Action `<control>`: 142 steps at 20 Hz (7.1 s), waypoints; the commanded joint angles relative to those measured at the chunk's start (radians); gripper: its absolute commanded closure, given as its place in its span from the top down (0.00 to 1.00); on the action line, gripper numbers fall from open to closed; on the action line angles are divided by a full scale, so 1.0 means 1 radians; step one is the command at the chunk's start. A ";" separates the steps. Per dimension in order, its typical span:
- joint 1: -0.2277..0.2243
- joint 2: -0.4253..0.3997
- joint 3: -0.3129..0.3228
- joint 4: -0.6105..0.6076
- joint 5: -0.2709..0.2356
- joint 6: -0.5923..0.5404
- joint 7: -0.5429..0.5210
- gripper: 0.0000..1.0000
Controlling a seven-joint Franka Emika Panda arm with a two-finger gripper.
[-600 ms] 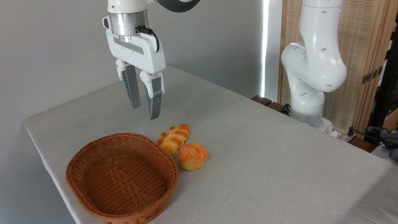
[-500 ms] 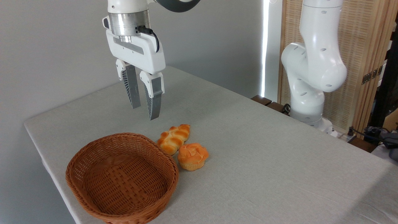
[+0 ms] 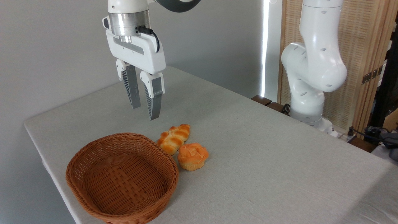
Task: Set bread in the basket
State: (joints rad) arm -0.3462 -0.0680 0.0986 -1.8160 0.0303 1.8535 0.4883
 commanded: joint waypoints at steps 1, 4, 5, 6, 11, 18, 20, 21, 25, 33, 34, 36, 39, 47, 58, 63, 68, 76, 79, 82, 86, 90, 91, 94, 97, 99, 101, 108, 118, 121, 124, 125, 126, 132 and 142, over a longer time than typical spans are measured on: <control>0.010 -0.009 0.007 0.010 -0.015 -0.020 -0.008 1.00; 0.125 -0.010 -0.083 0.009 -0.027 -0.022 -0.005 1.00; 0.168 -0.012 -0.115 0.010 -0.029 -0.022 -0.004 1.00; 0.197 -0.010 -0.146 0.009 -0.032 -0.020 -0.004 1.00; 0.265 -0.009 -0.198 0.009 -0.032 -0.020 0.001 1.00; 0.319 -0.009 -0.255 0.009 -0.038 -0.027 0.004 1.00; 0.319 -0.007 -0.254 0.009 -0.038 -0.027 0.004 1.00; 0.319 -0.007 -0.254 0.009 -0.038 -0.027 0.004 1.00; 0.319 -0.007 -0.247 0.009 -0.038 -0.020 0.004 1.00; 0.314 0.004 -0.254 0.003 -0.038 0.041 0.004 1.00; 0.314 0.004 -0.254 0.003 -0.038 0.052 0.004 1.00; 0.312 0.004 -0.252 0.000 -0.038 0.049 0.004 1.00; 0.305 -0.003 -0.264 -0.016 -0.038 -0.014 0.003 1.00; 0.296 -0.055 -0.274 -0.110 -0.026 -0.017 0.064 1.00; 0.305 -0.136 -0.143 -0.353 -0.021 0.077 0.366 1.00; 0.300 -0.125 -0.145 -0.436 -0.033 0.222 0.362 1.00; 0.296 -0.115 -0.146 -0.441 -0.090 0.234 0.363 1.00; 0.296 -0.095 -0.149 -0.442 -0.081 0.240 0.372 1.00; 0.296 -0.085 -0.149 -0.442 -0.079 0.240 0.374 1.00; 0.296 -0.079 -0.149 -0.442 -0.079 0.240 0.380 1.00; 0.297 -0.072 -0.148 -0.444 -0.079 0.257 0.381 0.96; 0.297 -0.065 -0.148 -0.447 -0.079 0.257 0.381 0.55; 0.297 -0.065 -0.149 -0.447 -0.079 0.257 0.381 0.46; 0.297 -0.065 -0.148 -0.447 -0.079 0.257 0.381 0.43; 0.297 -0.065 -0.149 -0.447 -0.079 0.257 0.381 0.43; 0.297 -0.065 -0.148 -0.447 -0.079 0.256 0.380 0.43; 0.302 -0.073 -0.146 -0.445 -0.079 0.250 0.380 0.43; 0.302 -0.118 -0.145 -0.431 -0.081 0.179 0.378 0.45; 0.302 -0.139 -0.143 -0.277 -0.185 0.095 0.371 0.49; 0.303 -0.133 -0.145 -0.240 -0.199 0.124 0.369 0.49; 0.303 -0.099 -0.145 -0.240 -0.199 0.248 0.358 0.49; 0.303 -0.083 -0.145 -0.240 -0.201 0.286 0.358 0.49; 0.303 -0.063 -0.145 -0.240 -0.201 0.333 0.358 0.49; 0.303 0.042 -0.145 -0.240 -0.251 0.541 0.354 0.70; 0.300 0.062 -0.155 -0.240 -0.294 0.581 0.352 1.00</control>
State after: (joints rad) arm -0.0413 -0.0082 -0.0567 -2.0642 -0.2435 2.4259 0.8439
